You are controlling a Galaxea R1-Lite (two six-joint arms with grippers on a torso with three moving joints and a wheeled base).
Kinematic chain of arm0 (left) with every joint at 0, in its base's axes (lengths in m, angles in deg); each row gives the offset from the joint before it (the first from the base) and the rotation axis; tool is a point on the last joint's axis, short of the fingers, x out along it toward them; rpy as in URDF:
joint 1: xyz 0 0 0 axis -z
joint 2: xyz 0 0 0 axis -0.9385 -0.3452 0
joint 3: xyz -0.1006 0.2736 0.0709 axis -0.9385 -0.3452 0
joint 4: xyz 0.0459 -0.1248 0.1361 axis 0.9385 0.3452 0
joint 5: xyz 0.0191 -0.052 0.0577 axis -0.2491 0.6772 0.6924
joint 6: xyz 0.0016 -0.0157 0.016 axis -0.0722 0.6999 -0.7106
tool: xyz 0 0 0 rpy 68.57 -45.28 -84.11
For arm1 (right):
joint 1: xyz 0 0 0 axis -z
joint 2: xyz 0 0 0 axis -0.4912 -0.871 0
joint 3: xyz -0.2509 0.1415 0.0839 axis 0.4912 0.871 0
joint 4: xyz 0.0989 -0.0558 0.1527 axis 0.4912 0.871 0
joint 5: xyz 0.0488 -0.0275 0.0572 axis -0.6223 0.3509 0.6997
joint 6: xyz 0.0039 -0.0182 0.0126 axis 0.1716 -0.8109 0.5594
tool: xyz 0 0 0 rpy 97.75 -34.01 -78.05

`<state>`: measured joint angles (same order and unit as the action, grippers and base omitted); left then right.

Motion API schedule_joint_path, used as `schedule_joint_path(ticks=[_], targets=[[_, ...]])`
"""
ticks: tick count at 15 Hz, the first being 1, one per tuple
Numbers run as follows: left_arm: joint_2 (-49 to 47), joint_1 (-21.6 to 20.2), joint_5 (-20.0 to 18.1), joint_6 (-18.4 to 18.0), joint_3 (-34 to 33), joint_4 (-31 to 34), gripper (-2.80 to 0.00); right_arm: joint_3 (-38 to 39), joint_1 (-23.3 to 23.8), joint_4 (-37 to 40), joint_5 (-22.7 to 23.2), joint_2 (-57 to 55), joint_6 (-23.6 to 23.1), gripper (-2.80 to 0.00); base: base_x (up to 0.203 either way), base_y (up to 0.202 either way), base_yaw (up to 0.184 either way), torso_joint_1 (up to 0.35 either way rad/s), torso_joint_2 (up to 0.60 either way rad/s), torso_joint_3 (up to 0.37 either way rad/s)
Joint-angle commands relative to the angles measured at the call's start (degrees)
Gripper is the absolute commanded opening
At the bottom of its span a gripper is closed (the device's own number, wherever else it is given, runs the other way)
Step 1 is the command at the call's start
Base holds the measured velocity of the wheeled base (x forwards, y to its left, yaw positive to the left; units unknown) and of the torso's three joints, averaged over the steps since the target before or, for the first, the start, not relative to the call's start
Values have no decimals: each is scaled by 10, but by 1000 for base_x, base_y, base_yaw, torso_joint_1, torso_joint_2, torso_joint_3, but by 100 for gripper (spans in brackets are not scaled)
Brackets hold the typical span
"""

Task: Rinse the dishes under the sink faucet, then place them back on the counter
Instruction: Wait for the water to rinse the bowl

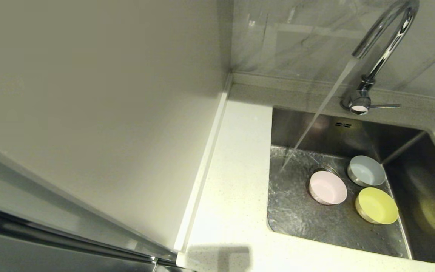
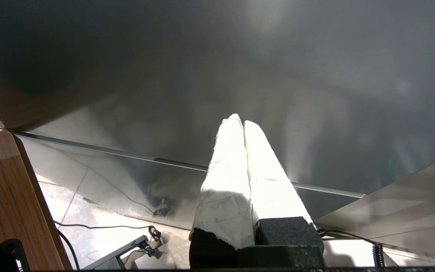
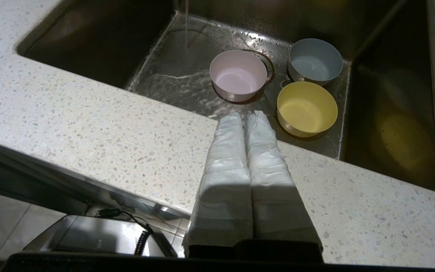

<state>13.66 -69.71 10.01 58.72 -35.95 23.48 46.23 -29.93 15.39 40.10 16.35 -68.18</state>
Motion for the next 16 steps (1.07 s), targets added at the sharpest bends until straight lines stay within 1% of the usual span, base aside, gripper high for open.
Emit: schedule_joint_path(ticks=[1, 16], targets=[[0, 0, 0, 0, -2, 0, -280, 0, 0, 0, 0, -1, -1, -280, 0, 0, 0, 0, 0, 0], [0, 0, 0, 0, -2, 0, -280, 0, 0, 0, 0, -1, -1, -280, 0, 0, 0, 0, 0, 0]])
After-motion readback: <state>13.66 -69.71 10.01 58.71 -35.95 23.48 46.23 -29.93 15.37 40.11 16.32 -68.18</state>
